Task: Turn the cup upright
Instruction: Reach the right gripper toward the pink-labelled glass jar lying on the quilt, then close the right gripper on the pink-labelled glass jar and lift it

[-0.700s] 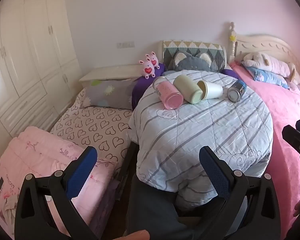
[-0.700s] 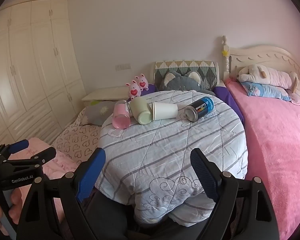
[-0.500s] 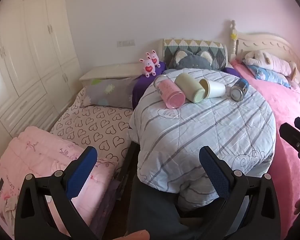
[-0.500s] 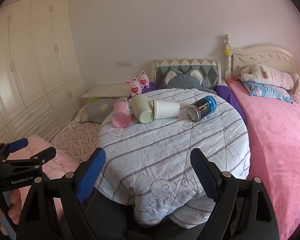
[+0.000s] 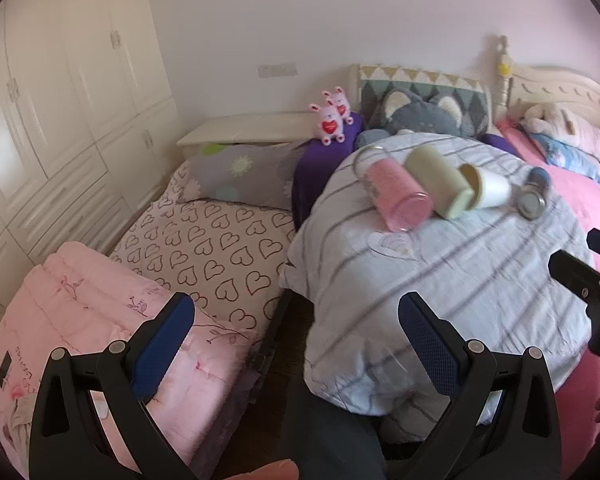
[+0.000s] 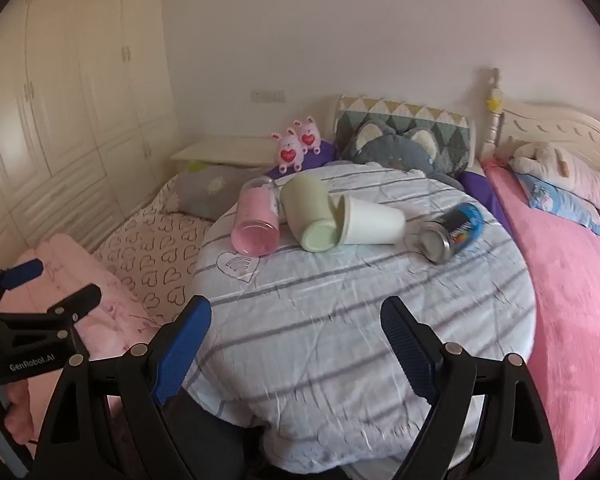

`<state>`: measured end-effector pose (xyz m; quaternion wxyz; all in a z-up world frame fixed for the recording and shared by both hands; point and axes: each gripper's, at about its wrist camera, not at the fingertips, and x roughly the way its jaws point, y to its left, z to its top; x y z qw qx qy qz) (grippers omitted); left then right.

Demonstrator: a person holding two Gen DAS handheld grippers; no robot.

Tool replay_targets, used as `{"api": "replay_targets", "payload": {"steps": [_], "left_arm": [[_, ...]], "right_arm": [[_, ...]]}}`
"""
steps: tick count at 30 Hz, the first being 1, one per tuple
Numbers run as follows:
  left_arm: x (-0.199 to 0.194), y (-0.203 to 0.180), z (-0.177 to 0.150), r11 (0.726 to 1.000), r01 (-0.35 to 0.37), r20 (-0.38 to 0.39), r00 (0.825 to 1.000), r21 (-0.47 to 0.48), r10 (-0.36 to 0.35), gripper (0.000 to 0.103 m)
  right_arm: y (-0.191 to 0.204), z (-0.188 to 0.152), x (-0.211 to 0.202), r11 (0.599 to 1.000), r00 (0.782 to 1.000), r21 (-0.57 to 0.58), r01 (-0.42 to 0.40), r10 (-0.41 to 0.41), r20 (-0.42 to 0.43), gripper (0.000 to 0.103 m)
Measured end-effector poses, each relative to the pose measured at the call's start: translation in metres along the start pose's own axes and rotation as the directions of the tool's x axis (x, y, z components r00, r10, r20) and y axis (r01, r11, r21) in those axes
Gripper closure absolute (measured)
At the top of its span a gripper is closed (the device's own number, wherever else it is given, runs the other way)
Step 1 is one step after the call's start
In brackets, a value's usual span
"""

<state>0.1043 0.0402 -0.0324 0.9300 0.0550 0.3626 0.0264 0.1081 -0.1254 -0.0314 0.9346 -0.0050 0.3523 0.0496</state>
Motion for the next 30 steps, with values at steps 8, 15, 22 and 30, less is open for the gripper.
{"api": "replay_targets", "payload": {"steps": [8, 15, 22, 30], "left_arm": [[0.052, 0.014, 0.023, 0.999, -0.025, -0.035, 0.999, -0.025, 0.024, 0.0], [0.093, 0.024, 0.042, 0.999, -0.033, -0.071, 0.997, -0.034, 0.031, 0.0], [0.125, 0.035, 0.048, 0.998, -0.034, -0.107, 0.994, -0.055, 0.028, 0.0], [0.154, 0.048, 0.046, 0.998, -0.032, -0.146, 0.989, -0.062, 0.023, 0.0]], "right_arm": [[0.022, 0.032, 0.071, 0.998, 0.995, -0.052, -0.025, 0.02, -0.096, 0.016], [0.015, 0.058, 0.115, 0.998, 0.992, -0.057, -0.003, -0.004, -0.129, 0.016], [0.044, 0.082, 0.16, 0.991, 0.983, -0.115, -0.074, 0.052, -0.177, 0.016], [0.062, 0.09, 0.213, 0.989, 0.967, -0.117, -0.091, 0.06, -0.248, 0.016]]}}
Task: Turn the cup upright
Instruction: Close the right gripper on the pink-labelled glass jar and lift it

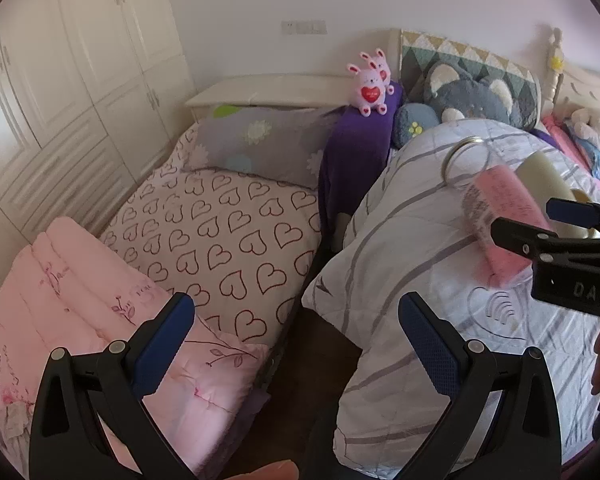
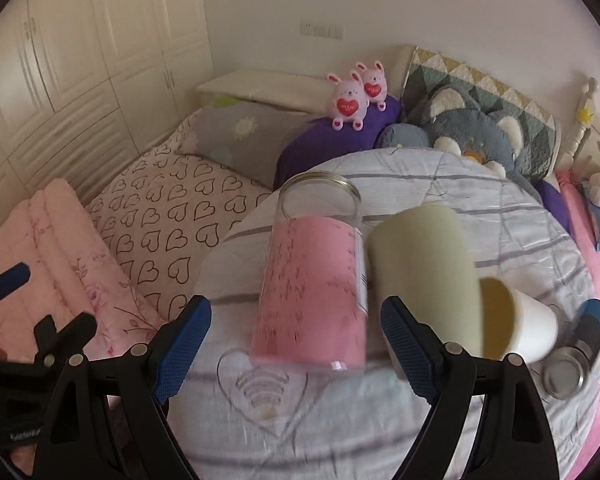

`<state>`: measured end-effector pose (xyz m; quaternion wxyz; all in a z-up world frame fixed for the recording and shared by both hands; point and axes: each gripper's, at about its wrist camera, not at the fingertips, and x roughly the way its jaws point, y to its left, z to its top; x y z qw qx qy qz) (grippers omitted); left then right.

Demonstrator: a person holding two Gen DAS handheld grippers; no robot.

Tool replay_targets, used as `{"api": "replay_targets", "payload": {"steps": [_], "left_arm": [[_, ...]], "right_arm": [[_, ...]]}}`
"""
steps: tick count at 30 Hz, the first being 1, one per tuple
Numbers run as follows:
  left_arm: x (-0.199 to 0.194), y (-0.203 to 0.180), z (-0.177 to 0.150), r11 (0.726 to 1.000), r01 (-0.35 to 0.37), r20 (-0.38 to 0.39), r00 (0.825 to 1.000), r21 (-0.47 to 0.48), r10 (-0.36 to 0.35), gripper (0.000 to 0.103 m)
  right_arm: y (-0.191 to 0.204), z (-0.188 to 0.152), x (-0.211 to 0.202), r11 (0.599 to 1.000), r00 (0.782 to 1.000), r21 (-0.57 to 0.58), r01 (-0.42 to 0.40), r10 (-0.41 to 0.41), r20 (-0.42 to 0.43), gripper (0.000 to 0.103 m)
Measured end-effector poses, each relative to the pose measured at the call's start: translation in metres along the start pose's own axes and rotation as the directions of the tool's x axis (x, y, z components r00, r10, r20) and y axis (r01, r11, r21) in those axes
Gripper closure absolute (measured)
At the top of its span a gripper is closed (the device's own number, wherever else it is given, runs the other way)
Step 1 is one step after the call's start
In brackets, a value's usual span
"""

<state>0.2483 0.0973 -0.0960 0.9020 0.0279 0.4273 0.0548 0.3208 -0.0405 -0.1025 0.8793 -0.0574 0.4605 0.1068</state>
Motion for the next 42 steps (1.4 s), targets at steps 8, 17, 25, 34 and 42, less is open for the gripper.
{"api": "replay_targets", "payload": {"steps": [8, 17, 25, 34, 42], "left_arm": [[0.024, 0.011, -0.003, 1.0, 0.01, -0.043, 0.999, -0.017, -0.011, 0.0], [0.025, 0.013, -0.009, 1.0, 0.02, -0.057, 0.998, -0.021, -0.021, 0.0], [0.0, 0.01, -0.017, 1.0, 0.016, -0.03, 0.999, -0.01, -0.016, 0.0], [-0.048, -0.015, -0.035, 0.999, 0.033, 0.02, 0.999, 0.024, -0.034, 0.0], [-0.094, -0.063, -0.067, 0.99, 0.08, 0.046, 0.995, 0.117, -0.086, 0.0]], "right_arm": [[0.001, 0.006, 0.035, 0.998, 0.997, -0.005, 0.057, -0.057, -0.058, 0.016], [0.006, 0.006, 0.047, 0.994, 0.991, -0.026, 0.108, -0.11, -0.076, 0.033], [0.004, -0.005, 0.023, 0.999, 0.997, 0.014, 0.047, -0.046, -0.057, 0.033], [-0.011, -0.049, -0.046, 0.995, 1.0, 0.099, 0.012, -0.013, 0.01, 0.033], [-0.044, -0.125, -0.104, 0.964, 0.996, 0.264, 0.045, -0.064, 0.065, 0.033]]}}
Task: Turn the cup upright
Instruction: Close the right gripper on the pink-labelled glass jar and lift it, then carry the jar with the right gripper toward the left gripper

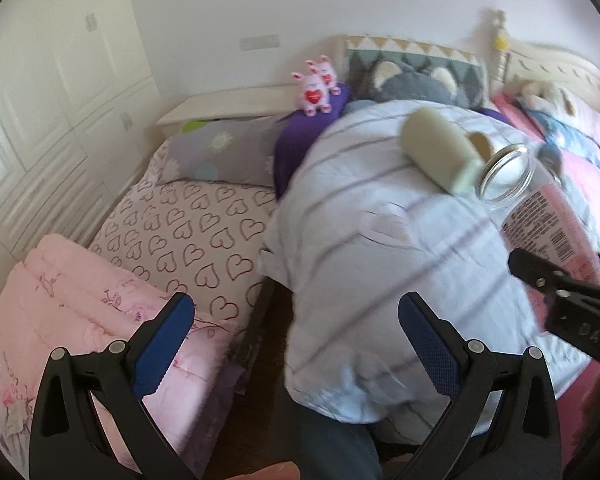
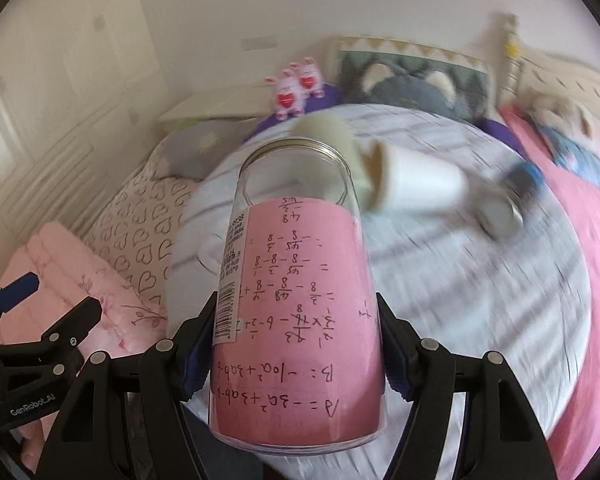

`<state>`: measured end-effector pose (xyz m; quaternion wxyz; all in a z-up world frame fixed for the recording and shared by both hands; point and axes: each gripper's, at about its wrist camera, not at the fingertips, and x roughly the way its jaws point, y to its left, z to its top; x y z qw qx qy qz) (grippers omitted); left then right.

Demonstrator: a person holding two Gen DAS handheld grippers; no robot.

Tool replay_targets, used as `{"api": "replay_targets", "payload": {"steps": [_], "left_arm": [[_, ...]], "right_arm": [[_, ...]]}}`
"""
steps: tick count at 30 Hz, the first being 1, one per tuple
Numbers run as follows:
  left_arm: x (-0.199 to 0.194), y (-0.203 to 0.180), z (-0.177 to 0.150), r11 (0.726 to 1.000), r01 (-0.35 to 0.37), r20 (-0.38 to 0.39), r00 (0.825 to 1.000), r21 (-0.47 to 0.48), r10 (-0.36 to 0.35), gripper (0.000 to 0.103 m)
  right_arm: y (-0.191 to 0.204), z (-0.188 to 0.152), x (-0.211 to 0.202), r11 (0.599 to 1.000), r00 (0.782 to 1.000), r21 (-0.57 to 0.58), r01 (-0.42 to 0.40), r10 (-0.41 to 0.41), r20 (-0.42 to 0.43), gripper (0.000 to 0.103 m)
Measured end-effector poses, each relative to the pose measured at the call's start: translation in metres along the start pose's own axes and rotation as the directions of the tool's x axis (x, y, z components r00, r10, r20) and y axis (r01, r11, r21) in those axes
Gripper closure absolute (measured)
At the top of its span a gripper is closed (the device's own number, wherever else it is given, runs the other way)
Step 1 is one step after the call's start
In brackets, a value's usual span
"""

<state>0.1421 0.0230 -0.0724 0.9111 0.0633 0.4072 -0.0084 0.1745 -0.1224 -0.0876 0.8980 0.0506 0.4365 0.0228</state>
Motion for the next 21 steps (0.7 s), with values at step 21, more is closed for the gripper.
{"api": "replay_targets", "payload": {"steps": [21], "left_arm": [[-0.025, -0.041, -0.025, 0.999, 0.001, -0.027, 1.0, 0.044, 0.0, 0.0]], "right_arm": [[-0.036, -0.043, 0.023, 0.994, 1.0, 0.109, 0.014, -0.014, -0.002, 0.022]]}}
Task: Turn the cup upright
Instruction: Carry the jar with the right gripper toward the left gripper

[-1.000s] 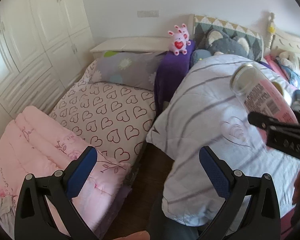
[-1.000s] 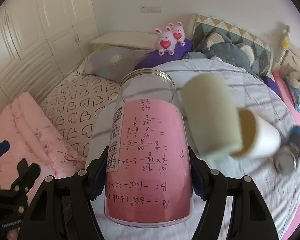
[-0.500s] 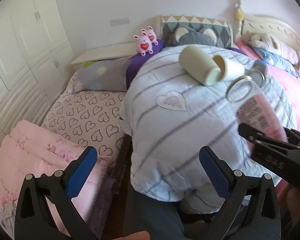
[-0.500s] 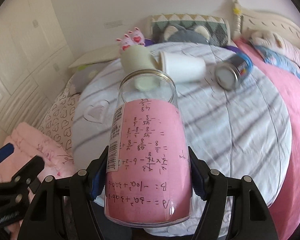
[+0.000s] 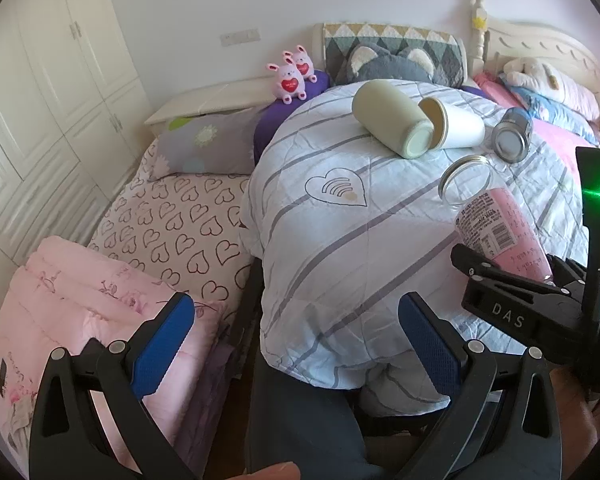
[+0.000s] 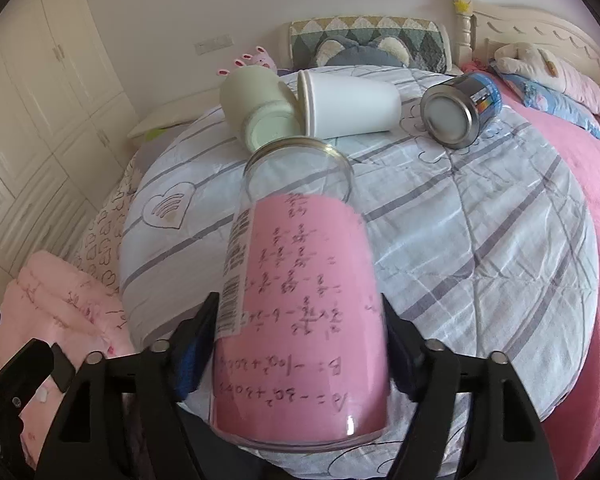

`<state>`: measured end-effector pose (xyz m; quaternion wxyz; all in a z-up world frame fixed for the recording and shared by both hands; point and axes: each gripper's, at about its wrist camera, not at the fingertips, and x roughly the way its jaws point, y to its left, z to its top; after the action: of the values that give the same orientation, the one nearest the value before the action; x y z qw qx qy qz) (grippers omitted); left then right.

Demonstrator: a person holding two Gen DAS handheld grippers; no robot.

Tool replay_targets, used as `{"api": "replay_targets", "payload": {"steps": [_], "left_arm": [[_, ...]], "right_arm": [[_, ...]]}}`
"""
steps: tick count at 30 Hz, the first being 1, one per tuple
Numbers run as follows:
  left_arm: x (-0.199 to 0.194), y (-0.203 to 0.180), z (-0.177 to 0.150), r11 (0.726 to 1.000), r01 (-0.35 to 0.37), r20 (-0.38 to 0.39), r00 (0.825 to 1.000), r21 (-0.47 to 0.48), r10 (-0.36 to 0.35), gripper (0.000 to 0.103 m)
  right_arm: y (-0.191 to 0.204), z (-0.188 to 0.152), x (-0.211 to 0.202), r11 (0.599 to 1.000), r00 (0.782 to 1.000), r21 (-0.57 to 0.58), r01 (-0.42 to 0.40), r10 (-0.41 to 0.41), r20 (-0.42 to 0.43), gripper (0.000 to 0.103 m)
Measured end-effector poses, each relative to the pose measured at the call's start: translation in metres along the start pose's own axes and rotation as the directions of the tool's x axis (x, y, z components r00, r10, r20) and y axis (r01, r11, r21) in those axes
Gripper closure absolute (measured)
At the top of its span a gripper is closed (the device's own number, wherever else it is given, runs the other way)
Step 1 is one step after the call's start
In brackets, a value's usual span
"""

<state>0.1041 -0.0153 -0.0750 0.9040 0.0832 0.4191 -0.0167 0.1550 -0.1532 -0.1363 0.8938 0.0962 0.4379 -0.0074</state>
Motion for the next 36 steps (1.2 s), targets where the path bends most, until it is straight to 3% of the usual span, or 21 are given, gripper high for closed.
{"api": "replay_targets", "payload": {"steps": [12, 20, 28, 32, 36], "left_arm": [[-0.032, -0.013, 0.0, 1.0, -0.013, 0.041, 0.999, 0.01, 0.013, 0.0], [-0.052, -0.025, -0.002, 1.0, -0.006, 0.06, 0.998, 0.009, 0.005, 0.0], [-0.07, -0.039, -0.014, 1.0, 0.023, 0.083, 0.996, 0.004, -0.023, 0.0], [-0.077, -0.048, -0.021, 0.999, 0.044, 0.084, 0.996, -0.001, -0.044, 0.0], [-0.083, -0.056, -0.029, 0.998, 0.059, 0.085, 0.995, 0.005, -0.059, 0.0]], "right_arm": [[-0.003, -0.005, -0.042, 0.999, 0.995, -0.03, -0.011, 0.014, 0.101, 0.021], [-0.018, -0.006, -0.091, 1.0, 0.982, -0.027, -0.015, 0.019, 0.186, 0.021], [-0.034, -0.028, -0.157, 0.998, 0.957, -0.049, 0.042, -0.026, 0.288, 0.021], [-0.038, -0.043, -0.176, 0.995, 0.949, -0.059, 0.085, -0.063, 0.308, 0.021], [-0.053, -0.055, -0.183, 0.997, 0.95, -0.03, 0.078, -0.065, 0.306, 0.021]]}}
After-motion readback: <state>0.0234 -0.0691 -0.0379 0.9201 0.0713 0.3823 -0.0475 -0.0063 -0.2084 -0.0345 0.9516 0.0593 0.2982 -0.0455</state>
